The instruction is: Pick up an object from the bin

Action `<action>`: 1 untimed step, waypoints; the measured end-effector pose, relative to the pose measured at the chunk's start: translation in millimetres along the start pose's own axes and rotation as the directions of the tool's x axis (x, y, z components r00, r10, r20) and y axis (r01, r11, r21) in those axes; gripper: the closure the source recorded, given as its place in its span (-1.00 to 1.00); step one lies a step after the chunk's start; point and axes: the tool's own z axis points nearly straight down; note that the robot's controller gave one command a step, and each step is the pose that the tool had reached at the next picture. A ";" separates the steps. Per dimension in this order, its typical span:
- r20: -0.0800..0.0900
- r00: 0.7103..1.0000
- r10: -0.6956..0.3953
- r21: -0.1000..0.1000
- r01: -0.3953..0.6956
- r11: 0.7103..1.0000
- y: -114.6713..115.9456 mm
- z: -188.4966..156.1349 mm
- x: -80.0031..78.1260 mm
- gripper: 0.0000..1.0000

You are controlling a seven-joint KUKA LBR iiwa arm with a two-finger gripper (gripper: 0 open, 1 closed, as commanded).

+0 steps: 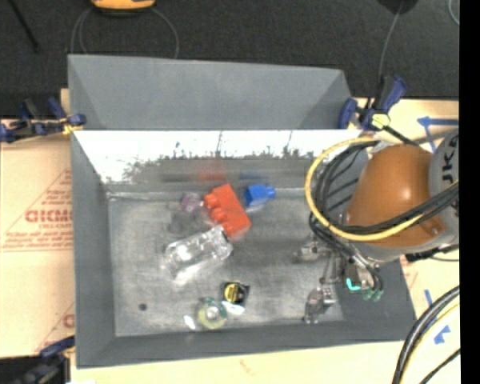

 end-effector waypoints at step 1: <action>0.008 0.930 0.368 -0.006 -0.368 0.930 64.6 22.5 -30.1 -1.00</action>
Offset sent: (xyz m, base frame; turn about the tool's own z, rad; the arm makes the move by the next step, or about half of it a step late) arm 0.0292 0.0621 -0.0222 0.3815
